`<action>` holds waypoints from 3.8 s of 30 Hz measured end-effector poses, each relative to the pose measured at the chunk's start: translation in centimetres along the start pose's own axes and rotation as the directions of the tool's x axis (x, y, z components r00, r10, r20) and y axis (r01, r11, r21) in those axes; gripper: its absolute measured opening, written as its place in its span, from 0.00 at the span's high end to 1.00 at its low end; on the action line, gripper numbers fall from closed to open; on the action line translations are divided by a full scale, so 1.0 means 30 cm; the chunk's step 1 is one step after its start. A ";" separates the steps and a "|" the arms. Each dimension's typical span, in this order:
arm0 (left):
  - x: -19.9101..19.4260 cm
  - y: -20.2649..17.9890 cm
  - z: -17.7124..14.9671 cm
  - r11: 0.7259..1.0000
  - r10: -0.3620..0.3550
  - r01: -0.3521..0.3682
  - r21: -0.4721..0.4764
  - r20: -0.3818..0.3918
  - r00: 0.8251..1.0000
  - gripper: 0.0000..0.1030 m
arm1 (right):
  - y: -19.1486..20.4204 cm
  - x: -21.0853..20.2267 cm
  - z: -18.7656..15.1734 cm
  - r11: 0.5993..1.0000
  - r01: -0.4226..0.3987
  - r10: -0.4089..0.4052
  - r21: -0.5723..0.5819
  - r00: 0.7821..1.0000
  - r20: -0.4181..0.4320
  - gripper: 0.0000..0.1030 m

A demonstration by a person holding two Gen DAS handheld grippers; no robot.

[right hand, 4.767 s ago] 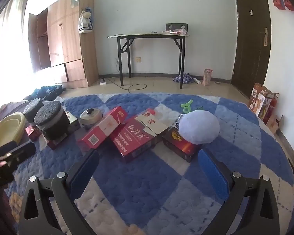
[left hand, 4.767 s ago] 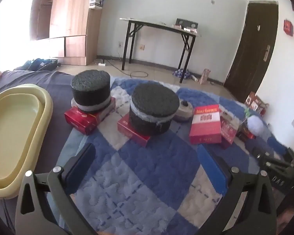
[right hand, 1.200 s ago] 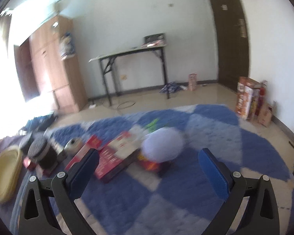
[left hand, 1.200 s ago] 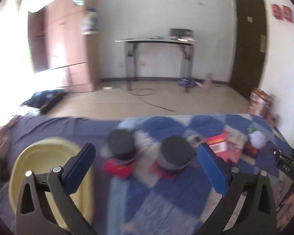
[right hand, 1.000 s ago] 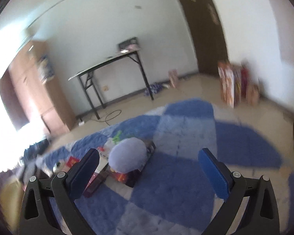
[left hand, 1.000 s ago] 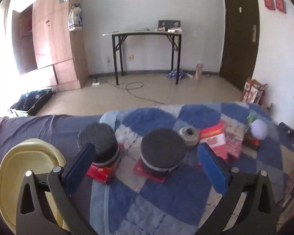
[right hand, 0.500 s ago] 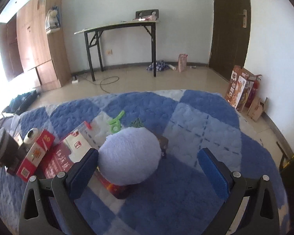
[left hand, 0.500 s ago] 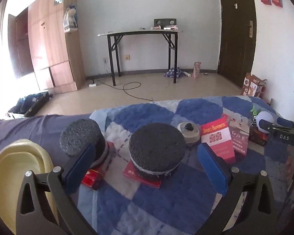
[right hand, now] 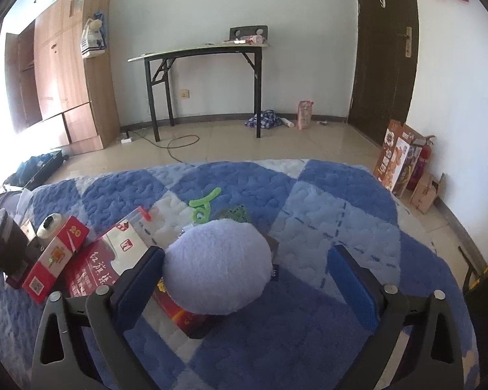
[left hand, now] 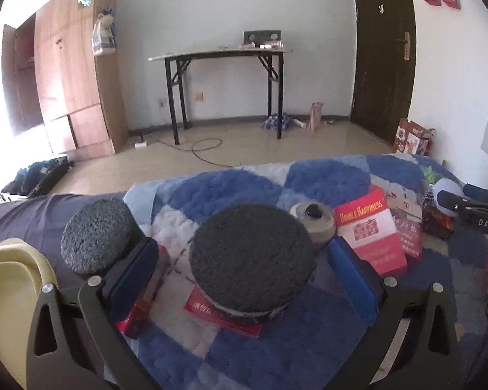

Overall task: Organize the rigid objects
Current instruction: 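Grasp the black foam cylinder with the left tool while the right tool grasps the white plush ball, then carry both items to the yellow basin and release them inside, then grasp the second black foam cylinder with the left tool while the right tool grasps the dark red cigarette box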

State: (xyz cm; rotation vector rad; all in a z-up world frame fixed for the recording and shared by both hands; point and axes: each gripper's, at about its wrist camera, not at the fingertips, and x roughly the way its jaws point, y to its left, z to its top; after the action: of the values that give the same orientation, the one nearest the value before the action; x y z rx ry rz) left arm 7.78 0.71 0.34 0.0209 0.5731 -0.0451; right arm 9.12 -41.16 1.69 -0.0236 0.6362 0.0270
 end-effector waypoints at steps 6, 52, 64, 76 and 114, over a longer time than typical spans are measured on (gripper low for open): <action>0.013 0.012 -0.010 0.998 -0.038 0.037 -0.054 -0.001 0.999 0.33 | -0.009 0.016 -0.006 0.999 -0.048 0.048 0.000 0.999 -0.020 0.42; -0.346 0.919 -0.286 0.790 0.325 -0.461 -0.404 -0.362 0.874 0.32 | 1.815 -0.252 -0.317 0.223 -0.785 0.547 -0.578 0.591 -0.592 0.46; -0.649 0.789 -0.075 0.845 0.326 -0.284 -0.453 0.014 0.945 0.00 | 1.642 -0.365 -0.181 0.384 -0.708 0.641 -0.593 0.666 -0.381 0.00; -0.232 0.366 0.057 0.977 0.054 -0.040 -0.209 0.062 0.997 0.00 | 0.501 -0.392 0.093 0.914 -0.402 0.405 -0.045 0.906 0.126 0.00; -0.083 0.348 0.008 0.979 0.081 -0.085 -0.188 -0.029 0.996 0.71 | 0.158 0.063 0.071 0.974 -0.111 0.153 0.195 0.964 -0.217 0.35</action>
State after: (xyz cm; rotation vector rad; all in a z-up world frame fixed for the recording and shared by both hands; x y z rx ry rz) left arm 6.33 11.21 1.96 -0.1397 0.5958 0.0908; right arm 11.76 -36.33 2.21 0.1952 0.8704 0.0972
